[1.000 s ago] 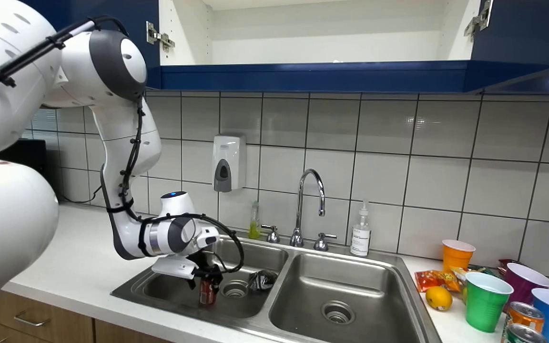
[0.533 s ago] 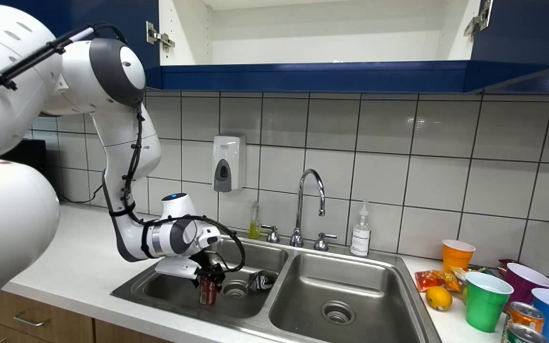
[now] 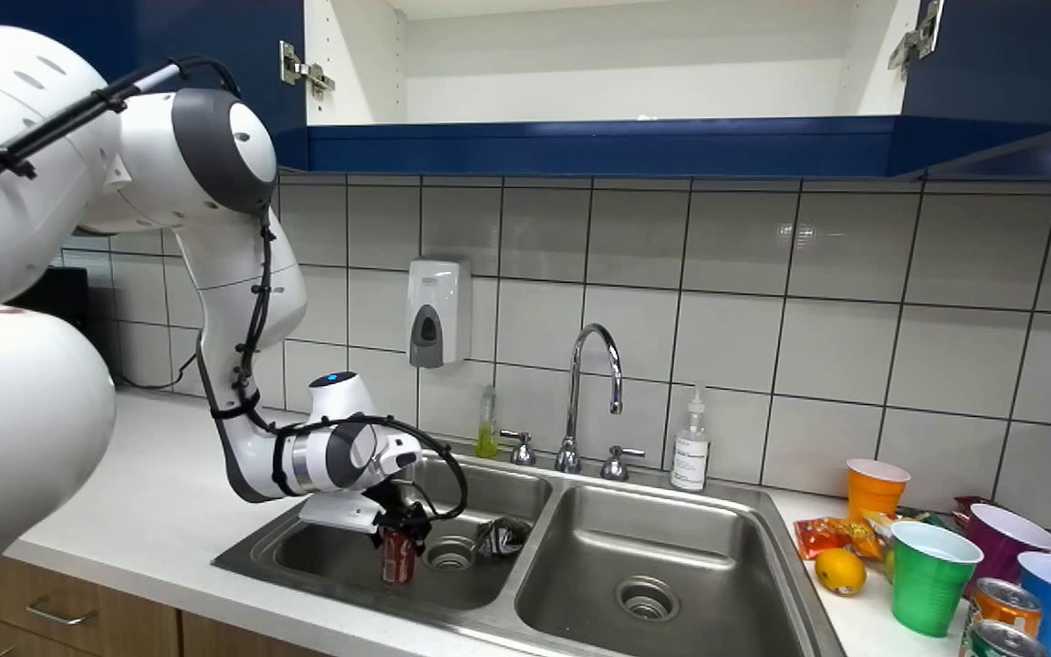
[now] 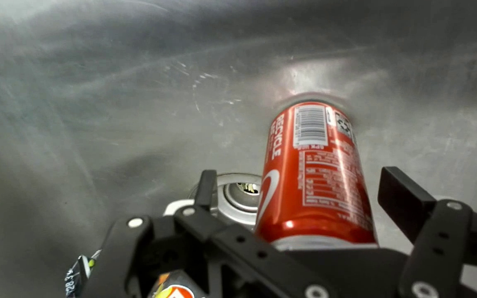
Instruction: Take the soda can out of the sink and put it into the cupboard
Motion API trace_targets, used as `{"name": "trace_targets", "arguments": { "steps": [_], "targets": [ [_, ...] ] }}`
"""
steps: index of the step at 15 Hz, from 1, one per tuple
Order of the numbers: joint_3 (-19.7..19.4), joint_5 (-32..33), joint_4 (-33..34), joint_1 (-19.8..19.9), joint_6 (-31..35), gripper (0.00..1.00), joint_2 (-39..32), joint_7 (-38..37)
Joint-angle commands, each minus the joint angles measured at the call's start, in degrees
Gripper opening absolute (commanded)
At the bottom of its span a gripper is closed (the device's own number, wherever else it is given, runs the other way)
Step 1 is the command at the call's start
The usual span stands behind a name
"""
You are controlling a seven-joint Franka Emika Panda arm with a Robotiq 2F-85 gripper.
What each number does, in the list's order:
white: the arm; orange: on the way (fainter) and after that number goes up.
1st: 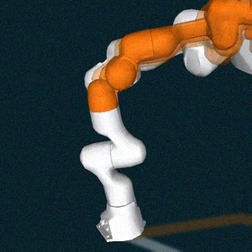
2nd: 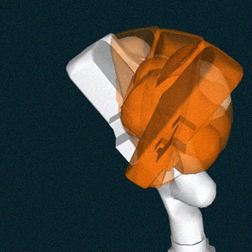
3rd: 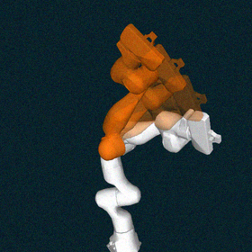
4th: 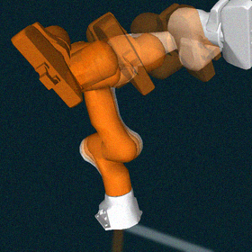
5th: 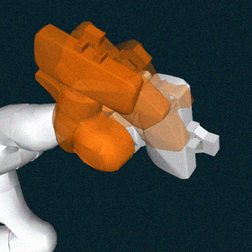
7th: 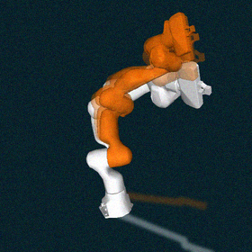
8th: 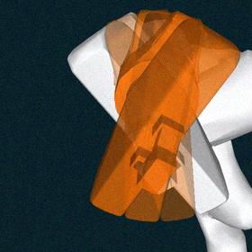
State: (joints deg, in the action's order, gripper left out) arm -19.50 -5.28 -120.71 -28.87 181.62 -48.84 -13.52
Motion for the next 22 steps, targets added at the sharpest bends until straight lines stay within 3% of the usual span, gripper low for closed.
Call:
{"name": "trace_targets", "arguments": {
  "steps": [1,5,6,11,22],
  "targets": [
    [-1.03,-1.0,1.5,-1.19,0.36,1.0,-1.41,-1.19],
    [-1.09,-1.03,2.1,-1.21,0.32,1.0,-1.96,-1.16],
    [-1.05,-1.01,2.17,-1.18,0.33,0.82,-2.0,-1.13],
    [-0.94,-0.99,2.61,-1.28,0.36,0.42,-2.19,-1.11],
    [-0.48,-0.75,2.87,-0.52,-0.88,0.4,-1.47,-0.63]
  ]
}}
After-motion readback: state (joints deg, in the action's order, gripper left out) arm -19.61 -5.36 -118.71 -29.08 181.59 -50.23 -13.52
